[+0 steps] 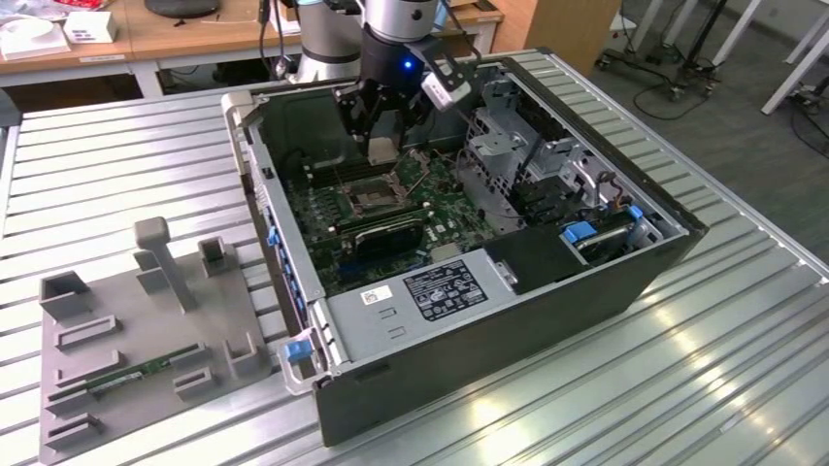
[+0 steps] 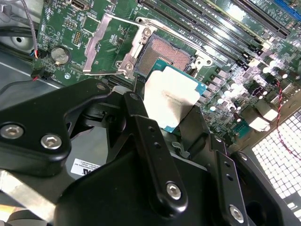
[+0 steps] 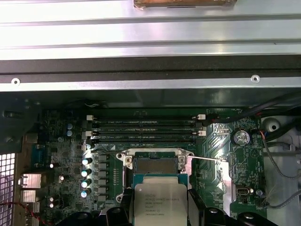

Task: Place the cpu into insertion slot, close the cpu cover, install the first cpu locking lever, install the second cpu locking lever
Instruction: 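Place the cpu into insertion slot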

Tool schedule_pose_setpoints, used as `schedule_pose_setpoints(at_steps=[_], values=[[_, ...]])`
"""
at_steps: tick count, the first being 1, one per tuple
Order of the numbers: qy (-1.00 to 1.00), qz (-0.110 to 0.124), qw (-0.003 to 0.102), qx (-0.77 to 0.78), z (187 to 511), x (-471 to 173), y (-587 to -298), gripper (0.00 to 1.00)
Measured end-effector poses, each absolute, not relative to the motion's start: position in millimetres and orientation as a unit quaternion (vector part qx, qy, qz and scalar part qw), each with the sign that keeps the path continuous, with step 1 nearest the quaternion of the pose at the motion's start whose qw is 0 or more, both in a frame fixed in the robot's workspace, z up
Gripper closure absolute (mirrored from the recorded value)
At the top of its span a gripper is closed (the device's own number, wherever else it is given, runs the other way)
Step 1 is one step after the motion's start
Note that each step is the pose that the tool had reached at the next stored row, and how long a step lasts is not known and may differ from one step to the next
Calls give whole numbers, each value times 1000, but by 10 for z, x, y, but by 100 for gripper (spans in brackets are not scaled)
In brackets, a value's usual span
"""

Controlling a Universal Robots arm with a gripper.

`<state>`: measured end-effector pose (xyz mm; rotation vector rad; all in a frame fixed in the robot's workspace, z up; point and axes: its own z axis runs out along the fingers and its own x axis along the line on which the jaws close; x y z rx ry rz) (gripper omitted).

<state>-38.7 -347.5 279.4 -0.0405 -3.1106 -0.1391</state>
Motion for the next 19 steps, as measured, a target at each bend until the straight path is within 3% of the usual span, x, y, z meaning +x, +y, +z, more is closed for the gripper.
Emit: schedule_pose_setpoints(at_steps=[19], values=[[-999,-45,14,-13,2781,-387,-3475,46]])
